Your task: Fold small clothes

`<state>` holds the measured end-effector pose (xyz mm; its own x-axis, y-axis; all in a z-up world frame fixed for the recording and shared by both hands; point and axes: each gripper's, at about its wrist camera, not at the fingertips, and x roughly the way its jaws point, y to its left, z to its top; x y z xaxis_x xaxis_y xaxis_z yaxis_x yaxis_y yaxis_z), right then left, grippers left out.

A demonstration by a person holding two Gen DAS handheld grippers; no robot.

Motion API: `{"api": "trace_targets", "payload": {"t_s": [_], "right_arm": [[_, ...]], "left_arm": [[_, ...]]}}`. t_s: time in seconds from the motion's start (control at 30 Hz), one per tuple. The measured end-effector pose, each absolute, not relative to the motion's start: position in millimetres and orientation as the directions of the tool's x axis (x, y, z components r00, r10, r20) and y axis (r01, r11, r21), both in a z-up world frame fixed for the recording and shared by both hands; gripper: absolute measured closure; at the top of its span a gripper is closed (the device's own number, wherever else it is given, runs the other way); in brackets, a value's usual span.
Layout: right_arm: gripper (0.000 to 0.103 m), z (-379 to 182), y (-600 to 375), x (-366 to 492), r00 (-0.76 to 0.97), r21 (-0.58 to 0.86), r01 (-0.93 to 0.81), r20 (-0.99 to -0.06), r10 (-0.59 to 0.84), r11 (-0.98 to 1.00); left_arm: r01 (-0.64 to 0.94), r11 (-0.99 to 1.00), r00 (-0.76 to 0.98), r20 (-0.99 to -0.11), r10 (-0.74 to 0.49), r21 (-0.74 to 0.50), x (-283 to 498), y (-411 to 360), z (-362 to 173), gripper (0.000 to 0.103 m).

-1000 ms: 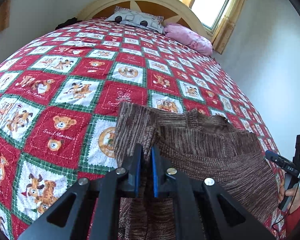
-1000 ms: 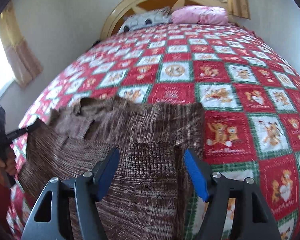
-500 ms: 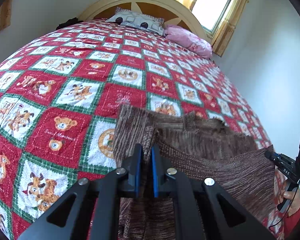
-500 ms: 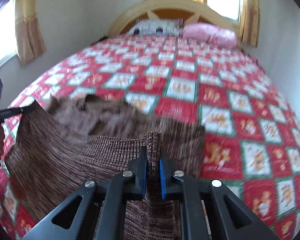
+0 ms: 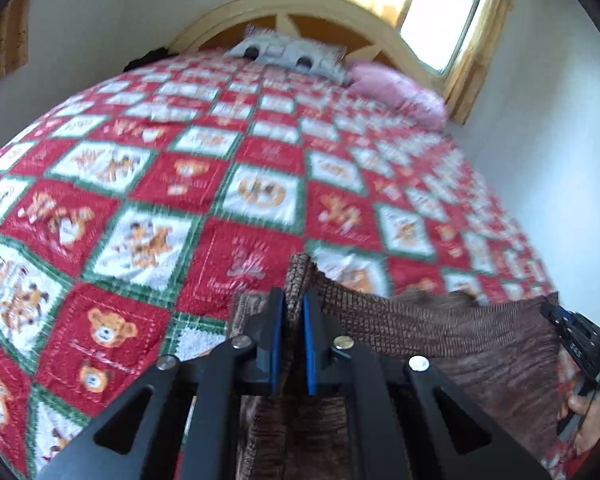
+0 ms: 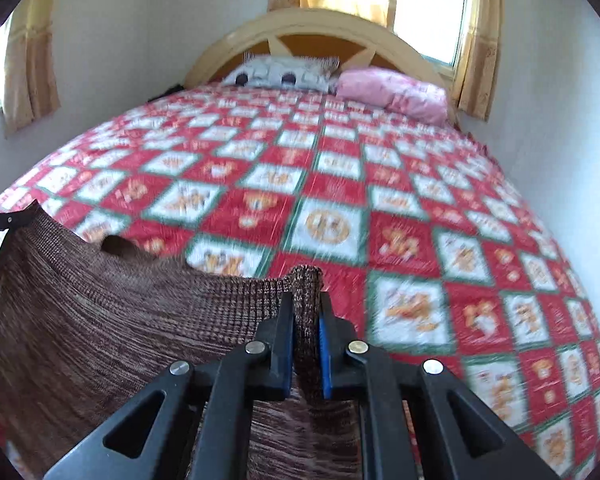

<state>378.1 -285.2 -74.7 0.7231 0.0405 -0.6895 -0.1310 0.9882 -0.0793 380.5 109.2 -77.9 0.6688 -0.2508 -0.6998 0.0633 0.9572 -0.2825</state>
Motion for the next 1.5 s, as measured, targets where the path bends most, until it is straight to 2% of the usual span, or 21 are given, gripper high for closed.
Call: {"api": "trace_targets", "payload": {"t_s": [0.1,0.17,0.2,0.23,0.3,0.33,0.43,0.5,0.57,0.63,0.73,0.8,0.9,1.03,1.17,1.23,1.37,1.5], "right_arm": [[0.093,-97.2,-281.4,386.1,0.677,-0.098,-0.142,-0.735,0.024,0.985],[0.089,-101.8,-286.1,389.9,0.655,-0.064,-0.148,-0.754,0.049,0.987],[0.080,-104.4,-290.0,393.0,0.642,-0.047,-0.139,-0.765,0.054,0.989],[0.063,-108.5,-294.4,396.4,0.625,-0.028,-0.125,-0.779,0.057,0.992],[0.044,-114.5,-306.8,401.4,0.603,0.007,-0.070,-0.796,0.048,0.998],[0.042,-114.9,-311.7,402.1,0.600,0.036,-0.052,-0.798,0.060,0.998],[0.042,-97.8,-337.6,395.5,0.630,0.152,0.025,-0.770,0.102,0.988],[0.042,-64.1,-358.3,363.5,0.747,0.195,0.118,-0.664,0.042,0.974],[0.042,-44.8,-360.4,338.1,0.789,0.207,0.107,-0.612,0.044,0.972],[0.043,-37.0,-346.1,311.4,0.771,0.195,0.047,-0.630,0.088,0.980],[0.045,-40.9,-314.6,281.3,0.747,0.169,-0.042,-0.650,0.143,0.985],[0.045,-49.7,-291.1,258.3,0.721,0.144,-0.078,-0.675,0.155,0.986],[0.045,-71.9,-276.3,240.3,0.703,0.145,-0.082,-0.693,0.160,0.986],[0.044,-106.3,-270.6,228.5,0.659,0.141,-0.051,-0.739,0.140,0.989],[0.044,-111.0,-265.7,220.4,0.683,0.115,-0.046,-0.722,0.115,0.992],[0.040,-113.7,-264.2,222.3,0.677,0.105,-0.049,-0.728,0.110,0.993],[0.040,-113.6,-259.5,223.0,0.678,0.064,-0.054,-0.731,0.084,0.996],[0.040,-108.2,-267.3,221.2,0.681,0.117,-0.058,-0.721,0.126,0.991]], "left_arm": [[0.018,0.965,0.626,-0.750,-0.214,-0.260,388.9,107.7,-104.4,0.092],[0.009,0.963,0.627,-0.749,-0.215,-0.269,388.4,110.4,-110.8,0.089],[0.008,0.963,0.626,-0.749,-0.214,-0.269,388.4,110.8,-110.1,0.085],[0.002,0.964,0.623,-0.754,-0.208,-0.265,389.2,111.5,-109.5,0.085],[-0.005,0.962,0.616,-0.759,-0.211,-0.271,391.1,113.1,-109.7,0.084],[-0.006,0.961,0.612,-0.761,-0.216,-0.277,391.3,114.8,-108.9,0.084],[-0.009,0.956,0.588,-0.775,-0.233,-0.294,390.3,120.1,-101.8,0.078],[-0.018,0.951,0.597,-0.767,-0.237,-0.308,379.5,128.9,-89.2,0.062],[-0.014,0.957,0.632,-0.744,-0.214,-0.288,362.3,133.8,-74.9,0.056],[0.011,0.974,0.656,-0.734,-0.178,-0.227,339.8,127.3,-63.0,0.056],[0.094,0.982,0.663,-0.726,-0.186,-0.166,310.3,105.6,-60.7,0.053],[0.122,0.983,0.660,-0.729,-0.183,-0.136,291.1,89.1,-66.5,0.042],[0.157,0.980,0.642,-0.742,-0.194,-0.120,267.7,70.8,-79.8,0.034],[0.105,0.993,0.631,-0.768,-0.111,-0.057,254.8,66.0,-99.0,0.034],[0.072,0.996,0.647,-0.758,-0.083,-0.049,239.8,70.8,-110.4,0.033],[0.069,0.997,0.652,-0.755,-0.065,-0.027,238.0,67.2,-109.9,0.031],[0.086,0.996,0.646,-0.762,-0.028,0.037,241.2,55.7,-114.5,0.021],[0.086,0.995,0.646,-0.763,-0.019,0.048,241.5,55.2,-115.6,0.018]]}}
